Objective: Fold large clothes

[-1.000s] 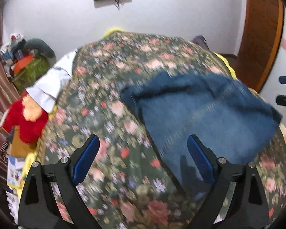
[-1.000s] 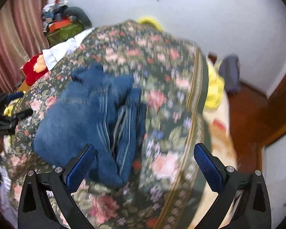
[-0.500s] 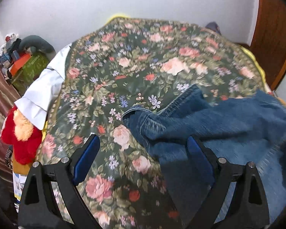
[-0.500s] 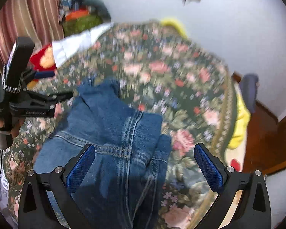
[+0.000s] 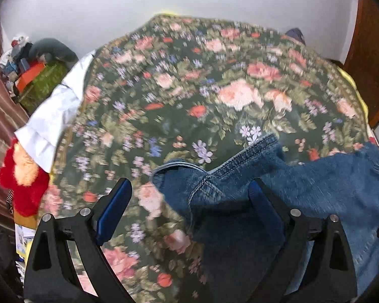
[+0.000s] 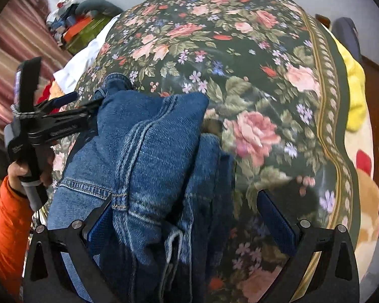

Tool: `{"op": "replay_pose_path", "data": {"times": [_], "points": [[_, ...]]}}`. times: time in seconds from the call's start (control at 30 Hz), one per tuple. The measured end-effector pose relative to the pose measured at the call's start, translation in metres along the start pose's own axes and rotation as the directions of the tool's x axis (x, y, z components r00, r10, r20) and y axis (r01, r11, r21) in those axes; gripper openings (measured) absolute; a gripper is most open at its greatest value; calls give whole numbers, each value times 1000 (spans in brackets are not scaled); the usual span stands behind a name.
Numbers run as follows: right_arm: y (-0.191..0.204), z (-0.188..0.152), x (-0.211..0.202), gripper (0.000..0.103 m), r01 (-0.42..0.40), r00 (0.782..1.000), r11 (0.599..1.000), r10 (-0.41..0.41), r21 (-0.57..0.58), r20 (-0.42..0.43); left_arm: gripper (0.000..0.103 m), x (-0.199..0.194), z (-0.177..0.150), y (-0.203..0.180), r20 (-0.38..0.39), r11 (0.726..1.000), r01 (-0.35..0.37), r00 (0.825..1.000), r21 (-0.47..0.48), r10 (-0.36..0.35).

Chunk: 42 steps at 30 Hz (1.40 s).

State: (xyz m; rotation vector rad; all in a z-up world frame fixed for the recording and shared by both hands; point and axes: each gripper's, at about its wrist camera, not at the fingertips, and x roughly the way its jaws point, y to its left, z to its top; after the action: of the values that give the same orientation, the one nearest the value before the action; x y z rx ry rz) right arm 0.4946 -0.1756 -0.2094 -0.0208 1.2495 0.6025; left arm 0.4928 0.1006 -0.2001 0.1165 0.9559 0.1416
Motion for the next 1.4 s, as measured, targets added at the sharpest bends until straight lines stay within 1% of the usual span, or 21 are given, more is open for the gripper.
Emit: {"op": "replay_pose_path", "data": {"times": [0.13, 0.2, 0.3, 0.37, 0.43, 0.5, 0.57, 0.63, 0.67, 0.7, 0.77, 0.87, 0.93, 1.0, 1.03, 1.13, 1.2, 1.27, 1.33, 1.37, 1.4], "points": [[13, -8, -18, 103, 67, 998, 996, -66, -52, 20, 95, -46, -12, 9, 83, 998, -14, 997, 61, 9], [17, -11, -27, 103, 86, 996, 993, -84, -76, 31, 95, -65, -18, 13, 113, 997, -19, 994, 73, 11], [22, -19, -41, 103, 92, 995, 993, -89, -79, 36, 95, -89, -31, 18, 140, 998, -10, 990, 69, 0], [26, -24, -51, 103, 74, 996, 994, -71, -83, 46, 95, -99, -42, 19, 149, 998, 9, 989, 67, -19], [28, -28, -56, 103, 57, 997, 994, -53, -89, 52, 95, -104, -52, 20, 137, 997, 55, 989, 57, -63], [28, -32, -59, 103, 38, 998, 995, -33, -88, 51, 95, -101, -65, 20, 88, 989, 146, 985, 31, -148], [24, -36, -56, 103, 39, 999, 997, -36, -73, 32, 95, -93, -78, 16, 32, 971, 238, 971, 3, -238], [16, -39, -47, 103, 47, 999, 998, -47, -50, 2, 95, -84, -87, 13, -6, 960, 280, 960, -14, -280], [12, -41, -43, 103, 41, 999, 999, -41, -34, -11, 95, -78, -92, 11, -30, 952, 306, 951, -27, -307], [6, -43, -39, 103, 25, 999, 1000, -25, -9, -26, 95, -73, -95, 9, -48, 946, 323, 945, -38, -325], [-4, -45, -30, 103, -37, 998, 998, 39, 45, -53, 95, -64, -100, 8, -68, 930, 356, 929, -89, -363], [-13, -46, -18, 103, -107, 990, 990, 115, 96, -82, 96, -48, -101, 16, -91, 873, 437, 881, -217, -464], [-15, -45, -5, 103, -157, 979, 980, 170, 120, -109, 96, -34, -102, 24, -102, 817, 483, 838, -316, -536], [-17, -45, 8, 103, -210, 964, 967, 229, 142, -133, 98, -18, -105, 27, -115, 761, 510, 796, -401, -594], [-17, -45, 13, 103, -229, 958, 961, 251, 154, -140, 102, -12, -106, 28, -119, 742, 517, 781, -427, -613], [-21, -44, 27, 103, -284, 937, 940, 314, 190, -152, 103, 4, -108, 25, -127, 708, 531, 751, -465, -648], [-20, -42, 30, 103, -298, 934, 936, 327, 189, -146, 103, 12, -109, 23, -126, 688, 538, 736, -487, -665], [-17, -41, 31, 103, -303, 935, 937, 327, 174, -138, 103, 19, -110, 21, -121, 658, 552, 713, -512, -691], [-14, -38, 35, 103, -302, 936, 936, 327, 180, -131, 103, 27, -112, 19, -116, 622, 566, 683, -541, -721], [-12, -36, 36, 103, -303, 936, 935, 328, 182, -129, 103, 32, -113, 18, -116, 601, 571, 664, -559, -738], [-10, -35, 37, 102, -303, 936, 935, 328, 182, -128, 103, 38, -115, 16, -112, 570, 576, 639, -585, -761]]}}
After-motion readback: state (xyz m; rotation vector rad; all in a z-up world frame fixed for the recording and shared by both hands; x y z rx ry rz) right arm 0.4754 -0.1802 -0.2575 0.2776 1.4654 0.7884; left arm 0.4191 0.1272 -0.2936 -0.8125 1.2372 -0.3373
